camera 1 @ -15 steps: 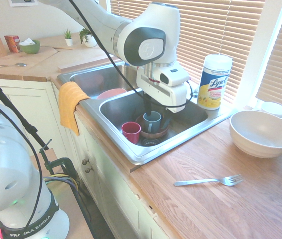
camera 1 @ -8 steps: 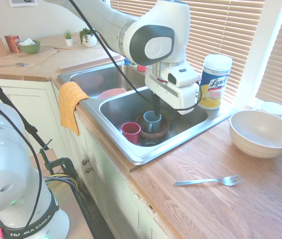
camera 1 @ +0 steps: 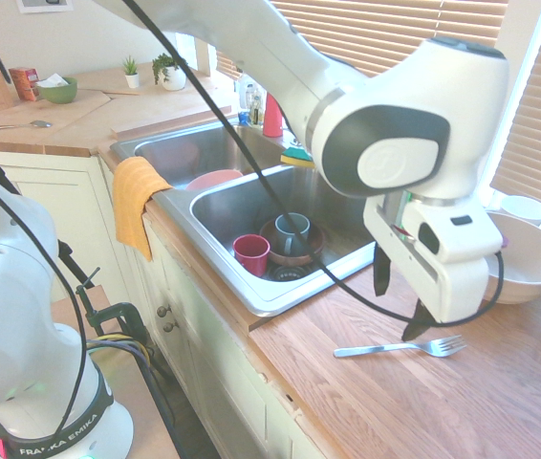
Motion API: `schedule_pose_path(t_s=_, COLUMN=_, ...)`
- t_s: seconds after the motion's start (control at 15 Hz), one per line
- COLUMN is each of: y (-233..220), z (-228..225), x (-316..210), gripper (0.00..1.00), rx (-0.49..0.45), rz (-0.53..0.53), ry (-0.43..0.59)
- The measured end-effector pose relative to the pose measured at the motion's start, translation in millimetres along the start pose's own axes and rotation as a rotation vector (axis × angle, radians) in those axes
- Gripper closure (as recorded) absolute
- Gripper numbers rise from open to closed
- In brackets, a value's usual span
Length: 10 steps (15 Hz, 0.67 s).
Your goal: Put the fork into the sink
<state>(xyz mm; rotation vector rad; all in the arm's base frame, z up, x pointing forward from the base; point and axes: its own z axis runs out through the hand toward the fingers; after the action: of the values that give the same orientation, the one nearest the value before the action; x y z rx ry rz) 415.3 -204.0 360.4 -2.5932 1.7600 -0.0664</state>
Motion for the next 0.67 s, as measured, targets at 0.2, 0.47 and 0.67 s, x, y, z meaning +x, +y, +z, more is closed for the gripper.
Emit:
schedule_pose_path(t_s=0.2, y=4.3, z=29.2, x=14.6, gripper=0.00, rx=-0.014, rz=0.010, ry=-0.013)
schedule_pose_path(t_s=0.47, y=7.0, z=41.0, x=18.4, gripper=1.00, rx=-0.021, rz=0.012, ry=-0.020)
schedule_pose_path(t_s=0.67, y=6.9, z=41.7, x=17.6, gripper=1.00, rx=-0.014, rz=0.017, ry=-0.026)
